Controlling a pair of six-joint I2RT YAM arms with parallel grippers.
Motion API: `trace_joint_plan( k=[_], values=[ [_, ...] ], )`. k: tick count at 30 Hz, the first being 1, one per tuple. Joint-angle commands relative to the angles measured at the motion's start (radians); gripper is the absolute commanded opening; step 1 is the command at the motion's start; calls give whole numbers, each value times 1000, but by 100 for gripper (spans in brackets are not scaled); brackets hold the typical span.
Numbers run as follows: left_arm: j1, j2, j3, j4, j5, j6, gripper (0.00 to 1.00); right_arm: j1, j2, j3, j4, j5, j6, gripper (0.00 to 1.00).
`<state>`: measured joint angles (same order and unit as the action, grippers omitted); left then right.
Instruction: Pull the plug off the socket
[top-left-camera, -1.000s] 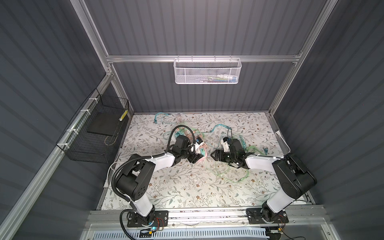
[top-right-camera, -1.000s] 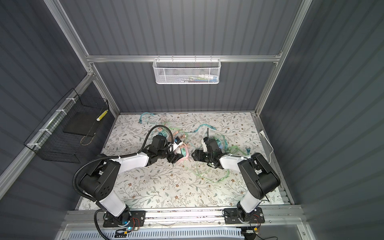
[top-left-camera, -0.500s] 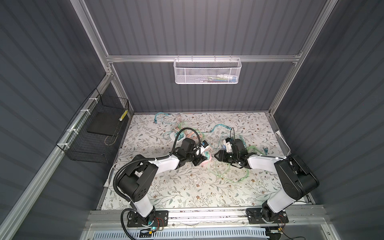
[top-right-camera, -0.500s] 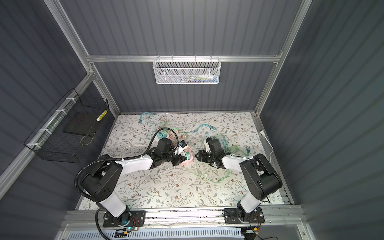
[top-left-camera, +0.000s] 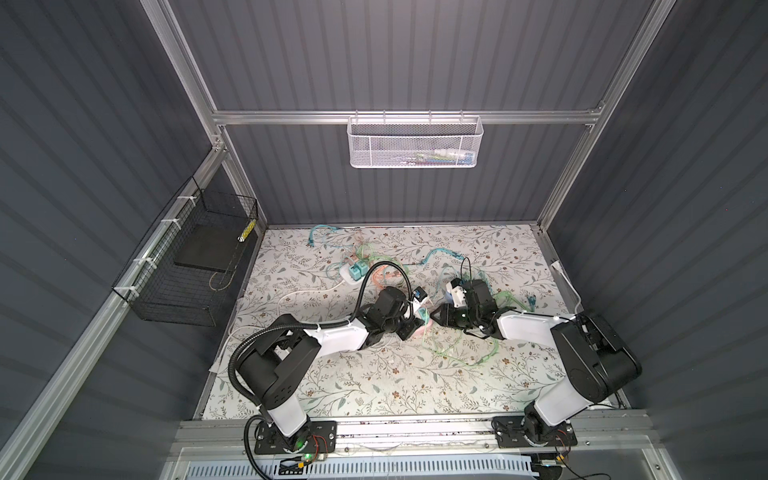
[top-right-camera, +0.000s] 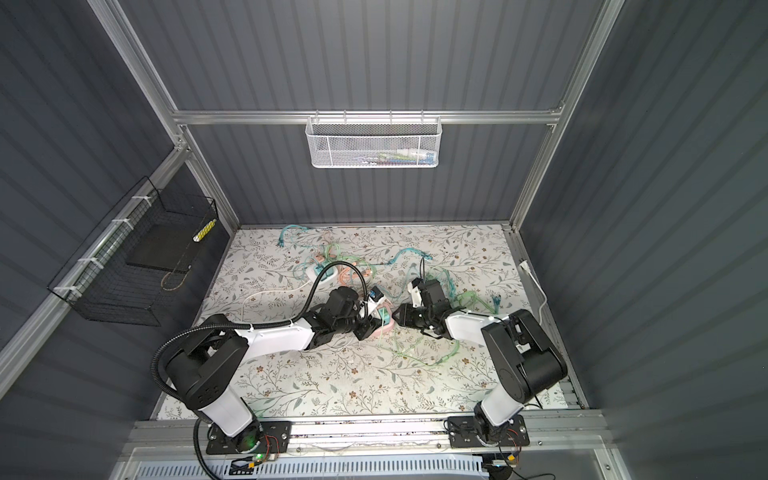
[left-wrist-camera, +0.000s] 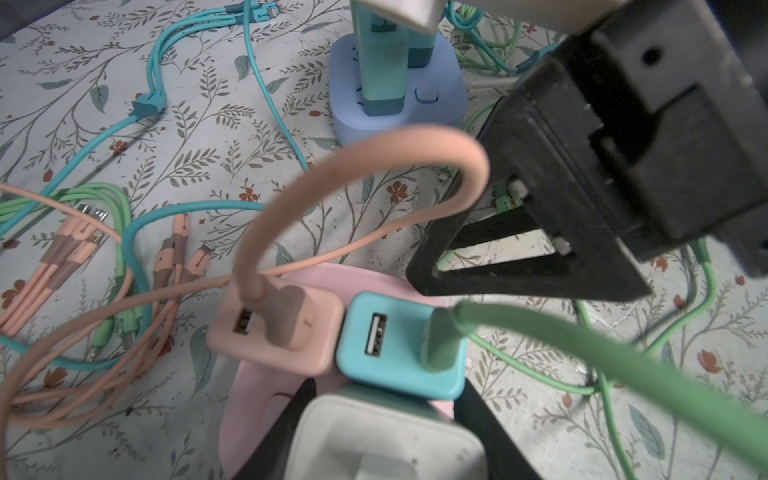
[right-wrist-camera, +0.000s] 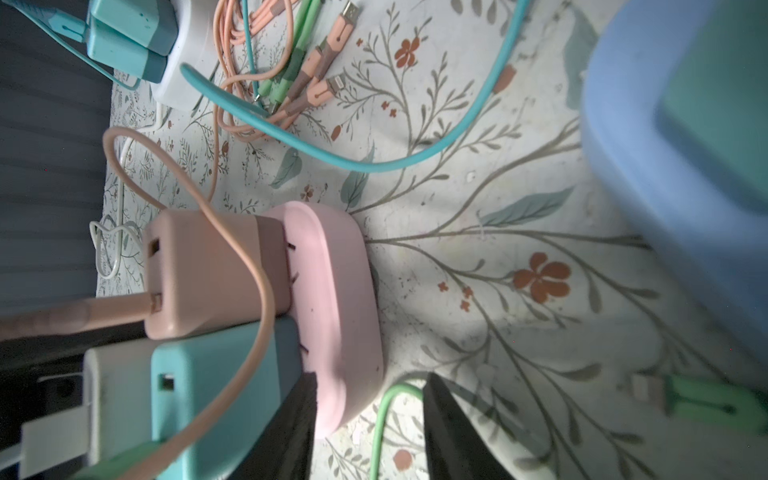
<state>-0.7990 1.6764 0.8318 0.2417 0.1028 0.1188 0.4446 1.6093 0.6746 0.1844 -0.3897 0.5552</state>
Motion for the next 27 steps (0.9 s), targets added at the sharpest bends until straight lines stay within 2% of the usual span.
trace_joint_plan(
  k=[1, 6, 9, 14, 27],
  values=[
    [0, -35, -15, -55, -47, -7, 52, -3, 14, 8, -18, -22, -8, 40],
    [0, -59, -23, -70, -25, 27, 68, -4, 20, 16, -4, -41, -9, 40],
    [0, -65, -28, -69, -13, 28, 72, -2, 28, 17, 1, -55, -11, 41],
    [1, -82, -43, -71, -28, 36, 73, -2, 28, 10, 19, -66, -6, 42],
    [3, -83, -54, -85, 17, 160, 73, 10, 48, 36, 24, -80, 3, 44]
  ],
)
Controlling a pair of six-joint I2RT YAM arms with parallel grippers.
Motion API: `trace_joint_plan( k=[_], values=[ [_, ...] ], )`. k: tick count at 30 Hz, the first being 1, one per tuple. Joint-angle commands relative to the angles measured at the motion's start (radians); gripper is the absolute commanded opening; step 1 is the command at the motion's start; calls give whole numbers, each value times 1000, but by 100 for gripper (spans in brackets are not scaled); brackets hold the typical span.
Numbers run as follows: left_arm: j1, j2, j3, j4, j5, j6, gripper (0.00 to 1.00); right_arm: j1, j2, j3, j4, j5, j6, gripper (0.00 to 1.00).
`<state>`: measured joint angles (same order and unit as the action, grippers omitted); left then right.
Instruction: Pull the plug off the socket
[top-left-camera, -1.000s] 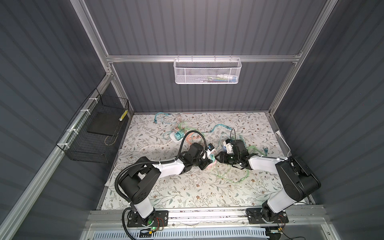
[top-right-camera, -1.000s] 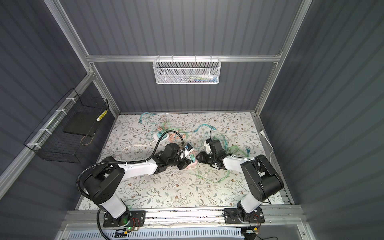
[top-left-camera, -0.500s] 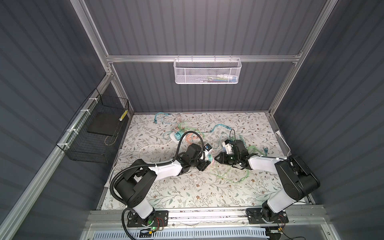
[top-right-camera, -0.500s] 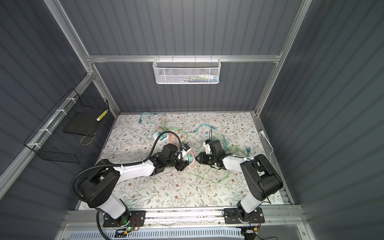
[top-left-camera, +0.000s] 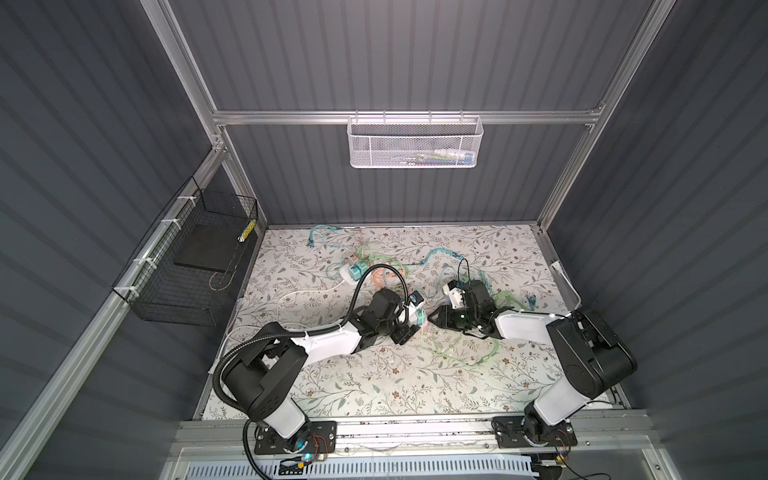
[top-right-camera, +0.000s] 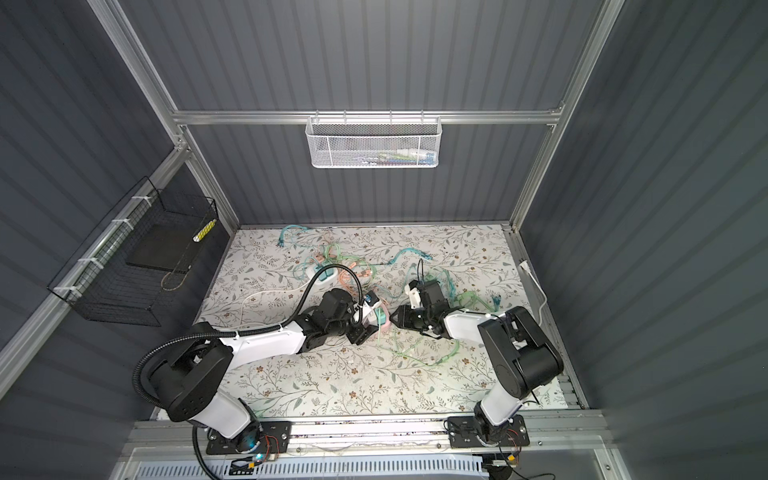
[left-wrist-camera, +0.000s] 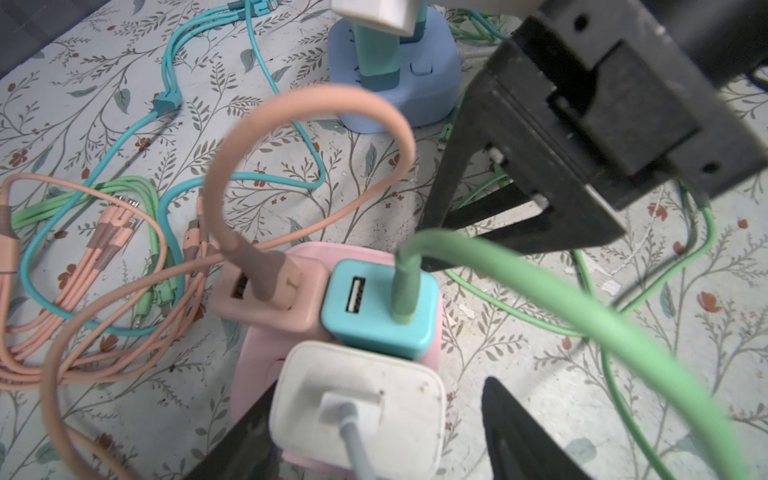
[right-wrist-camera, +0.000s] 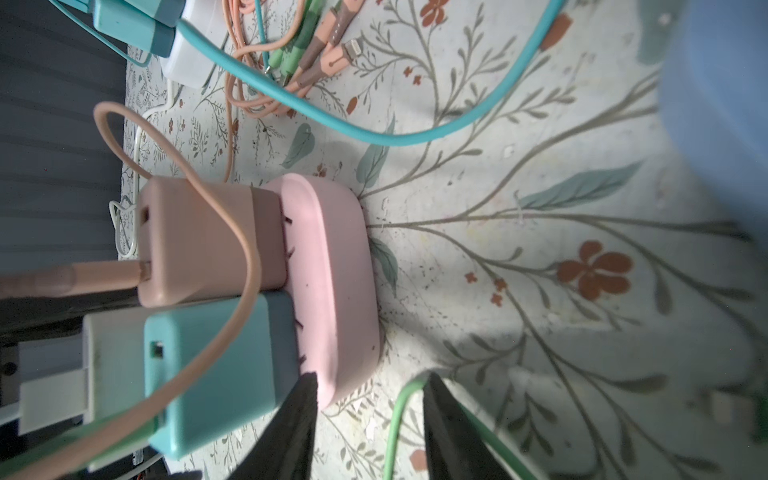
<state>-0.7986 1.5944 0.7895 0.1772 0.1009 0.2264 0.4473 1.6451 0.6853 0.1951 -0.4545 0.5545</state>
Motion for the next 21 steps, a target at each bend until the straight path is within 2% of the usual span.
trace_joint_plan(
  k=[1, 11, 21],
  values=[
    [5, 1, -11, -24, 21, 61, 73, 7, 14, 26, 13, -14, 6, 44],
    [61, 17, 2, -10, 114, 86, 70, 8, 40, 66, -10, -23, 10, 43],
    [75, 57, 31, -24, 158, 116, 67, 8, 62, 92, -50, -29, 4, 41]
  ],
)
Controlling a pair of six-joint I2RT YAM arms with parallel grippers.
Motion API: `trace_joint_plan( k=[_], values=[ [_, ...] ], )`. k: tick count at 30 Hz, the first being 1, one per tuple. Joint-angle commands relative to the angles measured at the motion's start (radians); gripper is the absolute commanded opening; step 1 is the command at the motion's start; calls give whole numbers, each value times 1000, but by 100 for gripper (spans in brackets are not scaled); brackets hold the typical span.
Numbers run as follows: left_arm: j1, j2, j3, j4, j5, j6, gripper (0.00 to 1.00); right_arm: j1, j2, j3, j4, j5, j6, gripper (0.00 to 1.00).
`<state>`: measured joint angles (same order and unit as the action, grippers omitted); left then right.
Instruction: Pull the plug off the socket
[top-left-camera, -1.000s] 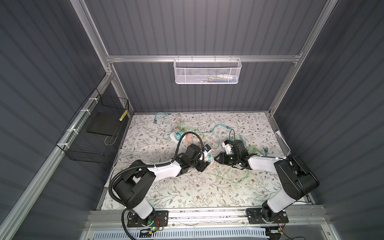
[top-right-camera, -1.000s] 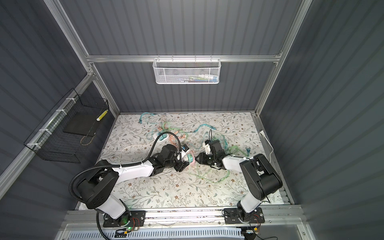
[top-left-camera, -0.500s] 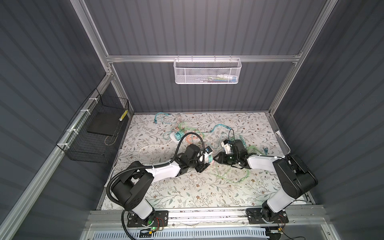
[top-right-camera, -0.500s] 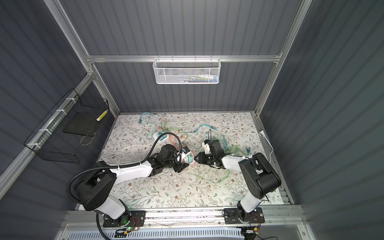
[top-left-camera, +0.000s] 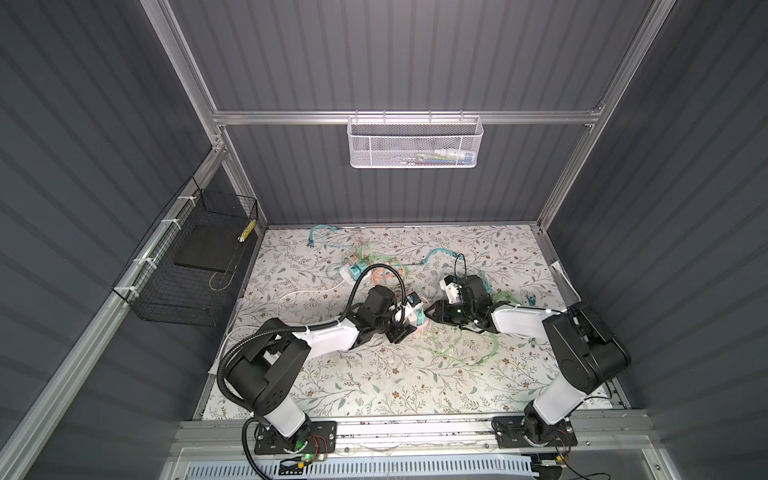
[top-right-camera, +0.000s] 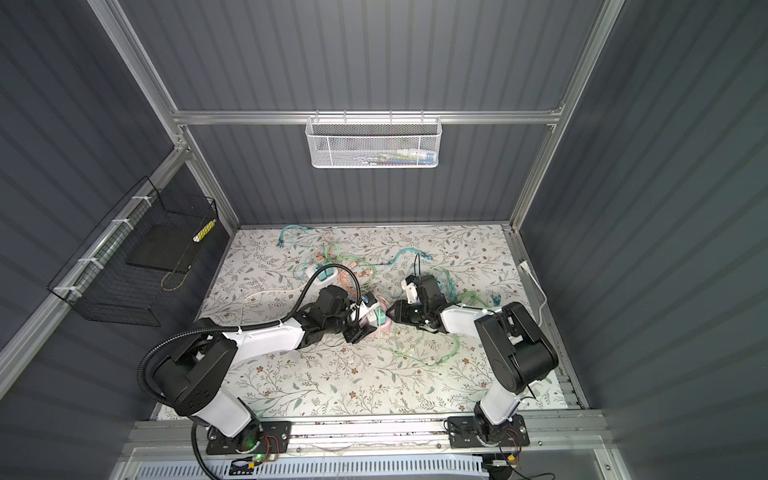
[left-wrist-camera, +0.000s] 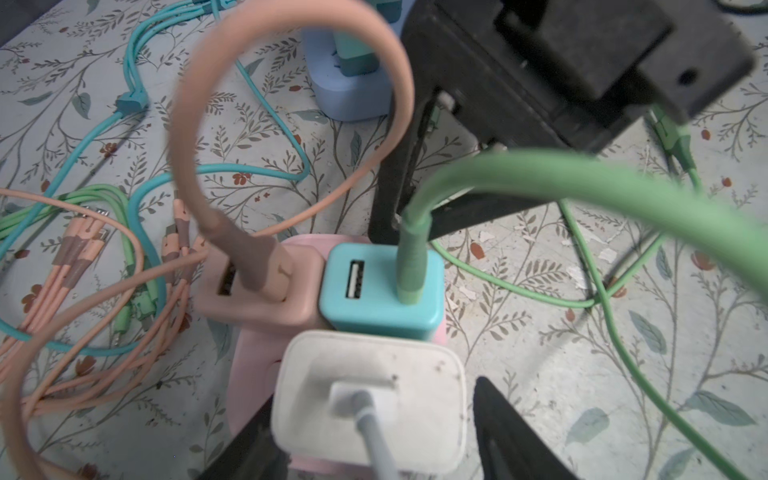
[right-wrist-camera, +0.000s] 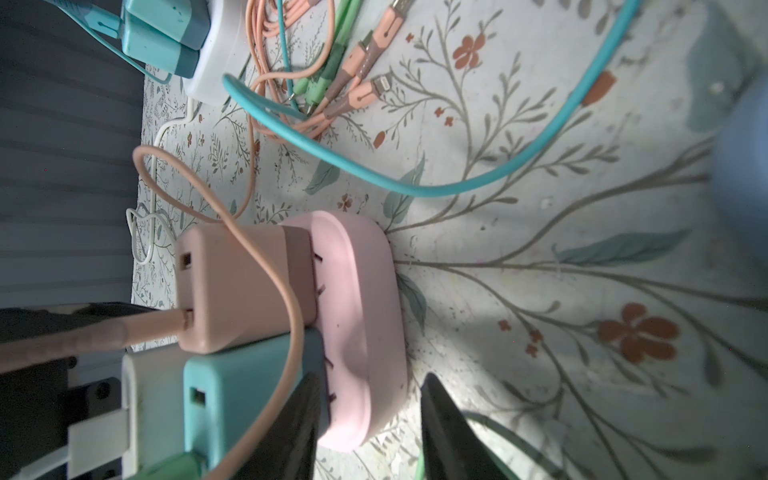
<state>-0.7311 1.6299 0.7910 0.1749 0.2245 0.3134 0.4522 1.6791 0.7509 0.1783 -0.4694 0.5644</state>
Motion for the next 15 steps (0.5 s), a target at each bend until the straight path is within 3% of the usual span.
trace_joint_plan(
  k=[1, 11, 15],
  values=[
    [9, 27, 31, -22, 38, 29, 66, 3, 32, 31, -41, -17, -9, 41],
    [9, 63, 64, -32, 52, 30, 56, 4, 44, 33, -58, -28, -20, 41],
    [9, 66, 62, -28, 55, 22, 47, 6, 52, 36, -41, -35, -14, 45]
  ],
)
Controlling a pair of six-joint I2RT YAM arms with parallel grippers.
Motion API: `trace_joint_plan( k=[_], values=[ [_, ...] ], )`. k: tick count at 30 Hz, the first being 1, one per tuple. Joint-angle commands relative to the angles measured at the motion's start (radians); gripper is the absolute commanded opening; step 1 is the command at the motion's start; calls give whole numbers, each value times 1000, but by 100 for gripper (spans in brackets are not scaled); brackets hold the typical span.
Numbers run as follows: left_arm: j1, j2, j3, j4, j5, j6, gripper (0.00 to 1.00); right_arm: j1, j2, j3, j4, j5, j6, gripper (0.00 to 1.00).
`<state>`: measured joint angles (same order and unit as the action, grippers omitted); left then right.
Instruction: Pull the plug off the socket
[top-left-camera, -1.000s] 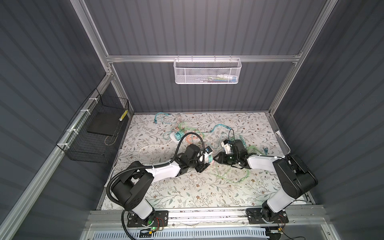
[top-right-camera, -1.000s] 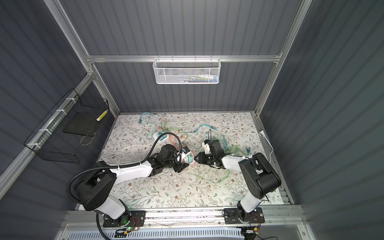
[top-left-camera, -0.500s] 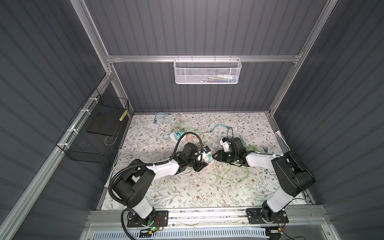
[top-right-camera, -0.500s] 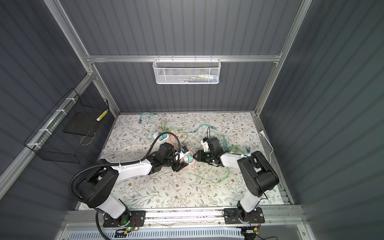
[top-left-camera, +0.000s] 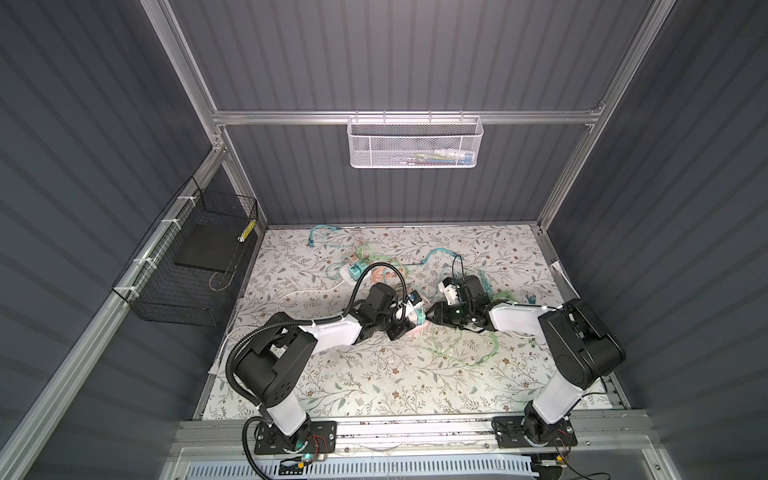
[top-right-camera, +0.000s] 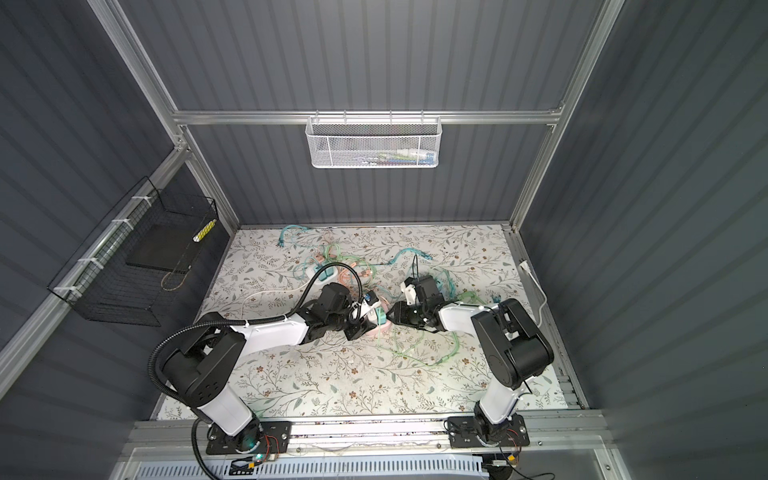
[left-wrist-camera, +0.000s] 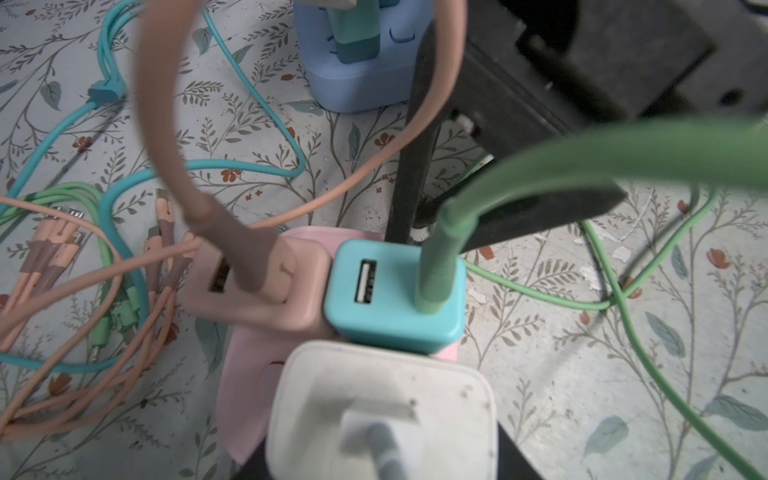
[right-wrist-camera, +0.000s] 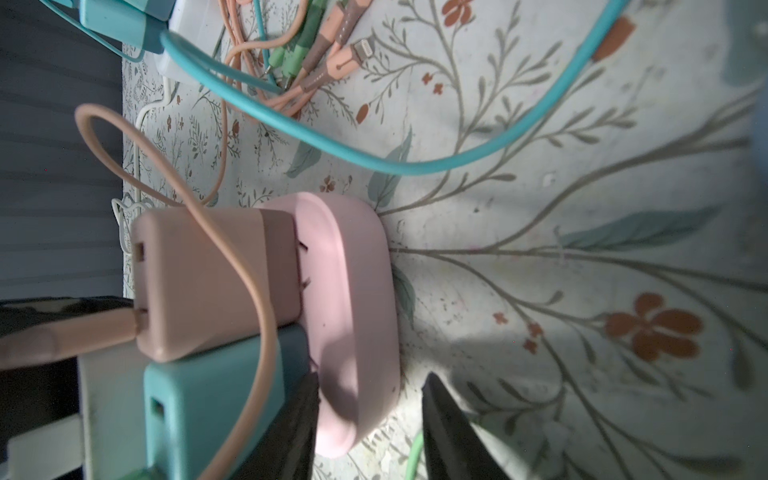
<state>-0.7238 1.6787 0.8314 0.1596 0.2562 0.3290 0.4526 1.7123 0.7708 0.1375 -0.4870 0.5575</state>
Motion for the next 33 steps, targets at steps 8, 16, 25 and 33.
trace_joint_plan(
  k=[8, 16, 25, 33],
  values=[
    [0, 21, 12, 3, 42, -27, 37, 7, 31, 17, 7, -18, -8, 45],
    [0, 16, 9, 44, 90, -74, 28, 14, 41, -3, 16, 3, -7, 46],
    [-23, 5, 12, 58, 87, -115, 19, 42, 62, -23, 13, 60, 13, 39],
    [6, -28, 14, 124, 197, -189, 13, 58, 63, -59, 8, 102, -4, 35]
  ],
)
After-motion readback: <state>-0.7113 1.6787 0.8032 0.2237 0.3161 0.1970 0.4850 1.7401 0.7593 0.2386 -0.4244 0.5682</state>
